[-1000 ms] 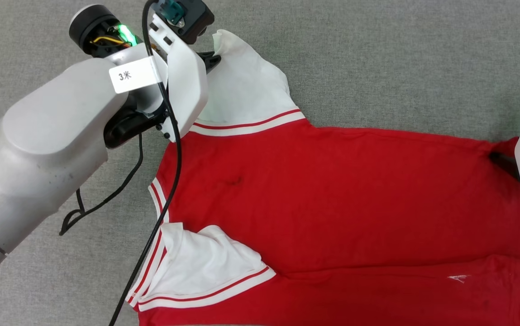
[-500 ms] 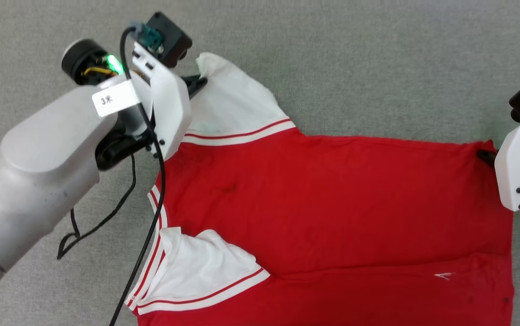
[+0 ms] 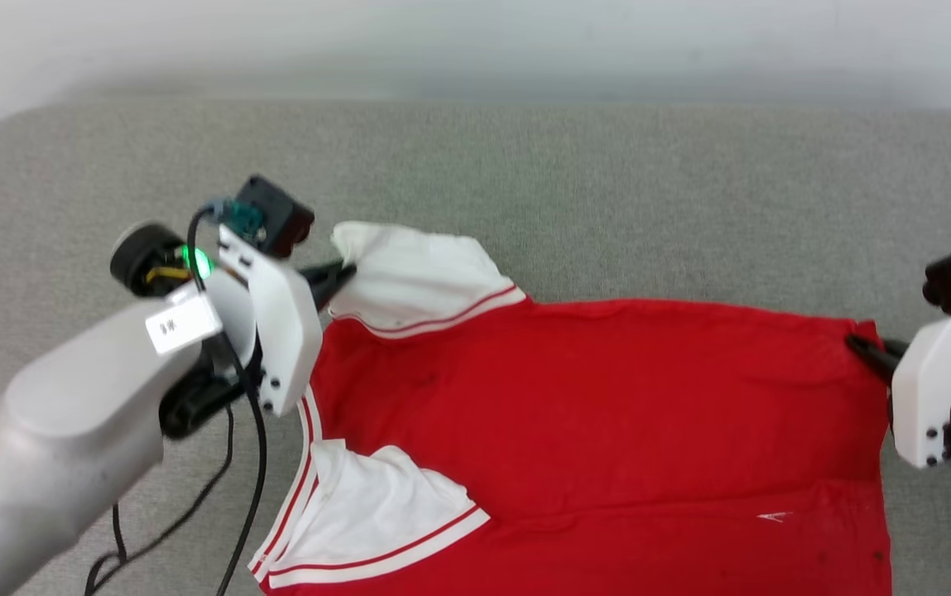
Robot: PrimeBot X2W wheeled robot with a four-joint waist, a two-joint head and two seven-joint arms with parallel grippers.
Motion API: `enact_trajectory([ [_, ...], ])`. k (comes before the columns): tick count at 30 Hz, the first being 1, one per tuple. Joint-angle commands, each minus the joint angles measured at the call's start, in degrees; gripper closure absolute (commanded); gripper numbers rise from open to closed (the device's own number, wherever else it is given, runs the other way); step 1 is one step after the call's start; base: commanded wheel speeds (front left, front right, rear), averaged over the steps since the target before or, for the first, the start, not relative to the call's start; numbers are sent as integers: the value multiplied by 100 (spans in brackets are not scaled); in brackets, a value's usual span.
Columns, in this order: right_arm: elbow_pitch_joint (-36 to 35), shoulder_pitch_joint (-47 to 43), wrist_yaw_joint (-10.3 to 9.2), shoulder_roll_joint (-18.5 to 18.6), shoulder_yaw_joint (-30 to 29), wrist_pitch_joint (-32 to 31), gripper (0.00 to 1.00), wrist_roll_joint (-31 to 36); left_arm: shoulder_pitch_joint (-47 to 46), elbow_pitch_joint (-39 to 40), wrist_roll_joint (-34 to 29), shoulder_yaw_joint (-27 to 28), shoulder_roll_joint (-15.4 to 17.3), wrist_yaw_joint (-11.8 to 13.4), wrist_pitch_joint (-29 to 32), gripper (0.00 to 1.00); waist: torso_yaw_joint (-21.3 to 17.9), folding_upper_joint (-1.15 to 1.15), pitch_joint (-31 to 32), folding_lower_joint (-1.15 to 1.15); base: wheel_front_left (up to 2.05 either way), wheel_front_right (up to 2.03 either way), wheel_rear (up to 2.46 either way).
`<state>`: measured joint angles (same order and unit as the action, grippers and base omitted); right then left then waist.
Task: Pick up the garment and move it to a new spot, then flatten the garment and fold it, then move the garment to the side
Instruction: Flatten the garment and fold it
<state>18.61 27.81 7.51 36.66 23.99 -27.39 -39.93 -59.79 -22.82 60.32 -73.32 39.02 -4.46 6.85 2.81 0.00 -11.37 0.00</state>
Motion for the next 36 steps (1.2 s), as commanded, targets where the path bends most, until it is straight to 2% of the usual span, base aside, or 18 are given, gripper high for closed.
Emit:
enact_trajectory([
  [1, -60, -224, -5, 39, -42, 68, 100, -27, 221, 145, 55, 15, 87, 99, -54, 100, 49, 0, 238, 0, 0, 0, 0],
  [11, -575, -1318, -5, 152, -143, 143, 100, -109, 1496, 1378, 251, 10, 706, 885, -324, 100, 110, 0, 770, 0, 0, 0, 0],
  [18, -833, -1987, -5, 252, -212, 37, 100, -224, 2395, 2009, 477, 7, 920, 1295, -380, 100, 185, 0, 921, 0, 0, 0, 0],
  [29, -757, -2791, -5, 166, -390, -42, 100, -361, 3237, 2011, 702, 3, 936, 1483, -453, 100, 197, 0, 946, 0, 0, 0, 0],
  [36, -227, -2955, -6, -140, -255, 154, 100, -258, 3525, 1413, 867, 14, 609, 1254, -572, 100, 211, 0, 834, 0, 0, 0, 0],
])
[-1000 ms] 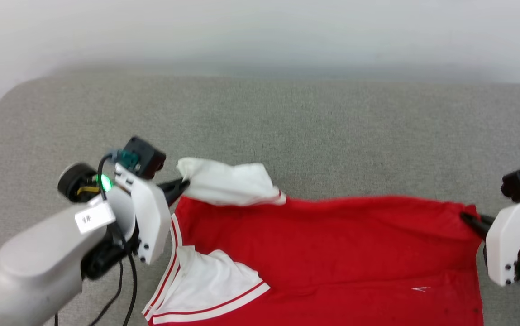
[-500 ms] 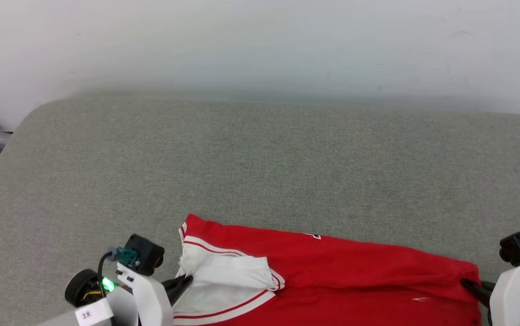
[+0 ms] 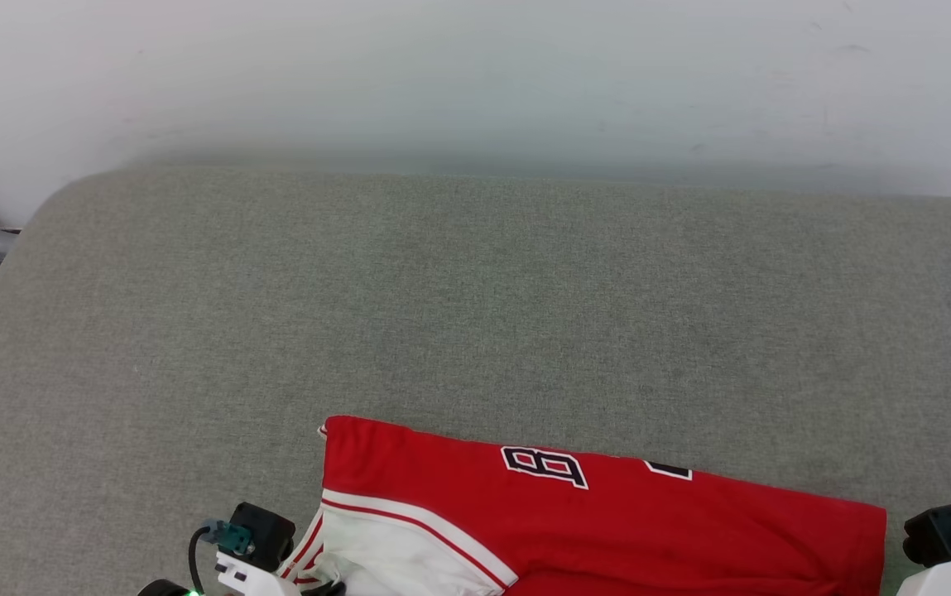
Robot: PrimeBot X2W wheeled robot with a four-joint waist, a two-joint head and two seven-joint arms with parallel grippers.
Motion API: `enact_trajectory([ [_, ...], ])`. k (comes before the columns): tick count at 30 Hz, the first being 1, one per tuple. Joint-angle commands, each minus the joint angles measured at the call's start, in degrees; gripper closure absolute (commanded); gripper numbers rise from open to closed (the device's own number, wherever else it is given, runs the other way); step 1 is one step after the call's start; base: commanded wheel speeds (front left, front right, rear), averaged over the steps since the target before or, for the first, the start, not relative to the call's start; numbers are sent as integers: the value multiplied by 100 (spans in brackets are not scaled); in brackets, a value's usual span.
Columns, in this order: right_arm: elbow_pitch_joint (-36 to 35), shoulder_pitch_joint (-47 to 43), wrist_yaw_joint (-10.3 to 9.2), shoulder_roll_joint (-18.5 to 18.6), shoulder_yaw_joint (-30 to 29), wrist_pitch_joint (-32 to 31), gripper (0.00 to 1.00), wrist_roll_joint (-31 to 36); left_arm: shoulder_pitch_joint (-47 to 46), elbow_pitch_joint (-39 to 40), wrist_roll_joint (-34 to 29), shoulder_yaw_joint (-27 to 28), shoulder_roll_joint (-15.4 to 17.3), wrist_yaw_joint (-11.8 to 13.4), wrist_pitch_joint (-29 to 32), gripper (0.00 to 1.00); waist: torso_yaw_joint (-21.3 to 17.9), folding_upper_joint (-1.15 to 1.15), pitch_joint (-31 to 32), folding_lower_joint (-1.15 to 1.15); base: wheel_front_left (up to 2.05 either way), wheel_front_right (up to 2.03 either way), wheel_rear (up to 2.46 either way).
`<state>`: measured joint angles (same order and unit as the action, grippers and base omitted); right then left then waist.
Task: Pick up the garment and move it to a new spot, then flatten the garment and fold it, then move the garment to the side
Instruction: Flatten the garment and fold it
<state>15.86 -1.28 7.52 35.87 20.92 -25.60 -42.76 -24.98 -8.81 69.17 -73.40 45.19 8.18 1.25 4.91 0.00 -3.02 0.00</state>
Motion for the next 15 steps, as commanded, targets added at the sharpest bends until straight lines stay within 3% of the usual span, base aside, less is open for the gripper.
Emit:
enact_trajectory([
  [1, 116, -28, -7, -119, 60, 58, 100, 36, 65, -78, -22, 21, -54, -23, -43, 100, 0, 0, -5, 0, 0, 0, 0],
  [2, 175, -7, -7, -155, 61, 145, 78, 51, 91, -175, -2, 37, -102, -42, -92, 100, 1, 0, -2, 0, 0, 0, 0],
  [3, 211, 17, -7, -188, 64, 223, 50, 51, 109, -249, 5, 70, -143, -30, -175, 87, 0, 0, 6, 0, 0, 0, 0],
  [4, 226, 45, -7, -217, 40, 309, 0, 29, 129, -306, 24, 94, -179, -18, -241, 58, -2, 0, 19, 0, 0, 0, 0],
  [5, 218, 74, -9, -219, -5, 417, 0, 20, 132, -355, 2, 114, -193, -9, -326, 0, -3, 0, 40, 0, 0, 0, 0],
  [9, -90, 77, -8, -114, -127, 726, 0, 8, 157, -369, -133, 244, -160, 183, -727, 0, -1, 0, 149, 0, 0, 0, 0],
  [15, -832, -88, -7, 132, -544, 793, 0, -99, 273, 129, -302, 477, 25, 782, -1243, 0, 5, 0, 263, 0, 0, 0, 0],
])
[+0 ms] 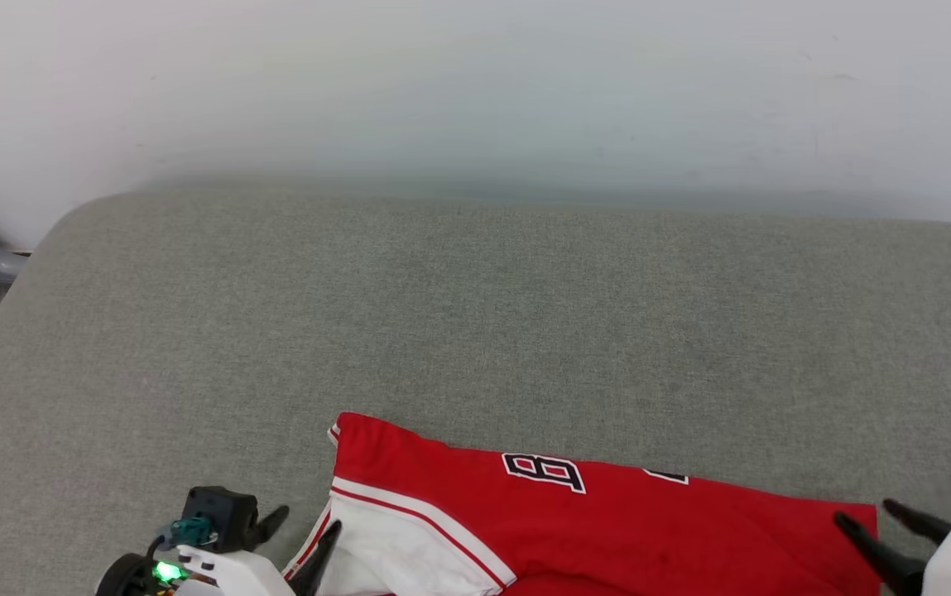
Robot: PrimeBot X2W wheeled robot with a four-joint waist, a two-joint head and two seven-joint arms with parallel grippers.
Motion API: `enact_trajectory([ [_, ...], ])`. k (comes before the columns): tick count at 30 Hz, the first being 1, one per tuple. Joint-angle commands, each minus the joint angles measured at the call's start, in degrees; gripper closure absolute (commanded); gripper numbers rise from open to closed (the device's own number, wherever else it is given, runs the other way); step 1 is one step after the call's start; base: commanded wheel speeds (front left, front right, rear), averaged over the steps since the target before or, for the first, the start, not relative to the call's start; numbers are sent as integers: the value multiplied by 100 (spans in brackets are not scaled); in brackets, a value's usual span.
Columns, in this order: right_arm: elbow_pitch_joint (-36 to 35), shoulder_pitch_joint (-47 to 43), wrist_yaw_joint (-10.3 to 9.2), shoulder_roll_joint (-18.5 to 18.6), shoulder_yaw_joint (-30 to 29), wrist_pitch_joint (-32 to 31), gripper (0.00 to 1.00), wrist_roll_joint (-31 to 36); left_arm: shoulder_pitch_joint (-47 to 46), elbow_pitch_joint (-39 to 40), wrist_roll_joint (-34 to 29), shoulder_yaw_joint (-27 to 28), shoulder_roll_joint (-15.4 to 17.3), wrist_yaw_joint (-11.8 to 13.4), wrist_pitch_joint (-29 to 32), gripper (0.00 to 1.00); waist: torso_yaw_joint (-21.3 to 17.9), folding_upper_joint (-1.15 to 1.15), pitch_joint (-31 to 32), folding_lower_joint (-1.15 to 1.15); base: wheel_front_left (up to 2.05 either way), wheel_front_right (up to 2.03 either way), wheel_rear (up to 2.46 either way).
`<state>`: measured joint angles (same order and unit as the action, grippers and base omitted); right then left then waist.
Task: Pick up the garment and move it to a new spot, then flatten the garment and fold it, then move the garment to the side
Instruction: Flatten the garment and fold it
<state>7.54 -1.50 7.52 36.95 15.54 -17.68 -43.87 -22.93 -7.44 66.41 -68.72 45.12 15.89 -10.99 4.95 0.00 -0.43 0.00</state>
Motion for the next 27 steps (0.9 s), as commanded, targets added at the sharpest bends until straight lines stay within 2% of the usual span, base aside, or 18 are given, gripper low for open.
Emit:
enact_trajectory([
  [1, -94, -95, -7, 60, -102, -49, 0, 9, 67, 77, -78, 60, 64, 134, -97, 0, 6, 0, 16, 0, 0, 0, 0],
  [8, -293, -261, -6, 260, -566, -822, 0, -147, 280, 340, -525, 782, 22, 824, -417, 0, 72, 0, 24, 0, 0, 0, 0],
  [11, -164, -305, -7, 378, -717, -1195, 0, -235, 472, 515, -1033, 1416, -135, 1042, -427, 0, 123, 0, -20, 0, 0, 0, 0],
  [14, -6, -348, -6, 393, -788, -1509, 0, -363, 826, 667, -1567, 2093, -339, 1154, -424, 0, 191, 0, -80, 0, 0, 0, 0],
  [21, 334, -257, -6, 187, -861, -1833, 0, -713, 1644, 928, -2907, 3496, -968, 1125, -425, 0, 343, 0, -232, 0, 0, 0, 0],
  [27, 500, -146, -6, 32, -693, -1866, 0, -876, 2220, 1054, -3757, 4380, -1595, 796, -425, 0, 441, 0, -340, 0, 0, 0, 0],
])
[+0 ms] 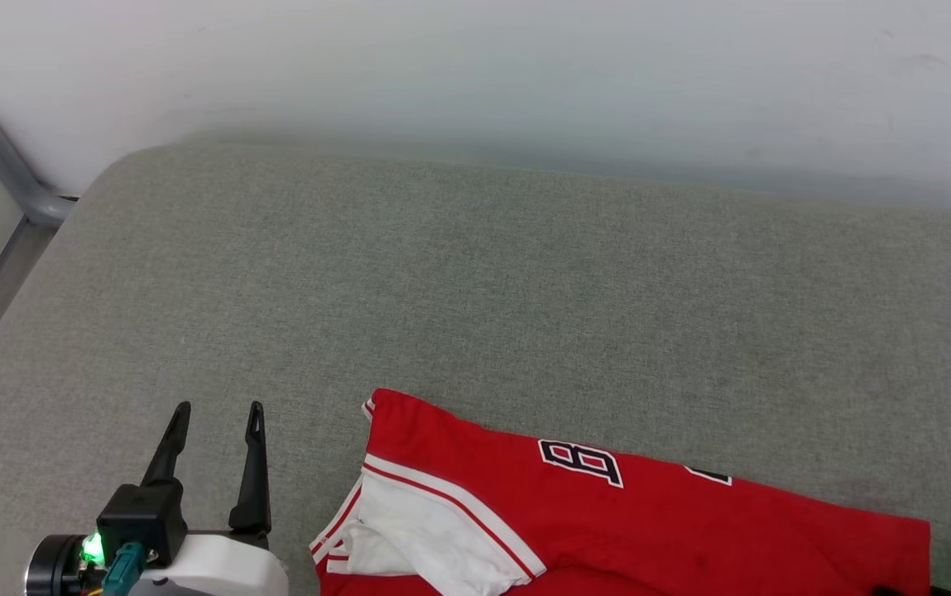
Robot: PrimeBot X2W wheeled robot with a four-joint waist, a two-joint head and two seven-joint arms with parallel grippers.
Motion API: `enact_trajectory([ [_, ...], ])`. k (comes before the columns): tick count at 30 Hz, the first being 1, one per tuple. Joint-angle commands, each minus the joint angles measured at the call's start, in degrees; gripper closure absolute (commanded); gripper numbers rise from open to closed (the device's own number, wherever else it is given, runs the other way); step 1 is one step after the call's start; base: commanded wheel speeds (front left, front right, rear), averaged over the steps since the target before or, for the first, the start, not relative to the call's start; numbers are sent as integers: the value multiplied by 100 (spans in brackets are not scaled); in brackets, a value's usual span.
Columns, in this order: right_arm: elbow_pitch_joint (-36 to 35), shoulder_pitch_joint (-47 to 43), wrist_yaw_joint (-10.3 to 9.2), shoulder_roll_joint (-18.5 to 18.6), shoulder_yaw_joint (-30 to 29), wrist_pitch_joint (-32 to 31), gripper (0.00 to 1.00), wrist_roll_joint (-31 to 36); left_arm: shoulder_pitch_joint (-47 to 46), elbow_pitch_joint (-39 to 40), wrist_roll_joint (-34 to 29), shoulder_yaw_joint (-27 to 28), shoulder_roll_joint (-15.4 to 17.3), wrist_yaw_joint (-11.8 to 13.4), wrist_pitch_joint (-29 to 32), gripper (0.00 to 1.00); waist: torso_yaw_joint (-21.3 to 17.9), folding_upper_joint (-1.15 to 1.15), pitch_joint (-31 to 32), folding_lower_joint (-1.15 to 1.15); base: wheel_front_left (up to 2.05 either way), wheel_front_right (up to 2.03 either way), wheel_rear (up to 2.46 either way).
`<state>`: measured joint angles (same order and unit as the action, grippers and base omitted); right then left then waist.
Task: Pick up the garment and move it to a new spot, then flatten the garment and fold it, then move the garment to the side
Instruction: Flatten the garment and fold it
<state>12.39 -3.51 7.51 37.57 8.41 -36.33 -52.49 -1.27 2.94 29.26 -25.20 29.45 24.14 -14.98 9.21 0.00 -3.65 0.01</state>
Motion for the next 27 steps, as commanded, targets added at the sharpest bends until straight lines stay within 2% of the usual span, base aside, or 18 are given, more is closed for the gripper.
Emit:
enact_trajectory([
  [1, 44, 75, -5, -48, 83, -17, 0, -17, 133, 3, -148, 150, -140, -108, -27, 0, 25, 0, -32, -1, 0, 0, 0],
  [12, 350, 284, 5, -446, 864, 147, 0, -278, 601, -254, -1236, 1078, -1236, -1074, -27, 0, 109, 0, -121, -1, 0, 0, 0],
  [17, 279, 373, 12, -409, 1233, 342, 0, -387, 691, -369, -1578, 1477, -1604, -1433, -27, 0, 128, 0, -108, -1, 0, 0, 0],
  [19, 274, 376, 12, -369, 1279, 392, 4, -386, 699, -399, -1654, 1551, -1660, -1495, -27, 0, 126, 0, -100, -1, 0, 0, 0],
  [20, 276, 402, 11, -316, 1314, 464, 64, -366, 704, -417, -1715, 1603, -1711, -1555, -27, 0, 122, 0, -91, -1, 0, 0, 0],
  [21, 295, 440, 11, -255, 1344, 529, 100, -348, 700, -417, -1781, 1674, -1760, -1613, -27, 0, 114, 0, -80, -1, 0, 0, 0],
  [27, 543, 590, -9, 141, 1205, 914, 100, -365, 772, -484, -2080, 1963, -1985, -1897, -27, 0, 56, 0, 38, -1, 0, 0, 0],
])
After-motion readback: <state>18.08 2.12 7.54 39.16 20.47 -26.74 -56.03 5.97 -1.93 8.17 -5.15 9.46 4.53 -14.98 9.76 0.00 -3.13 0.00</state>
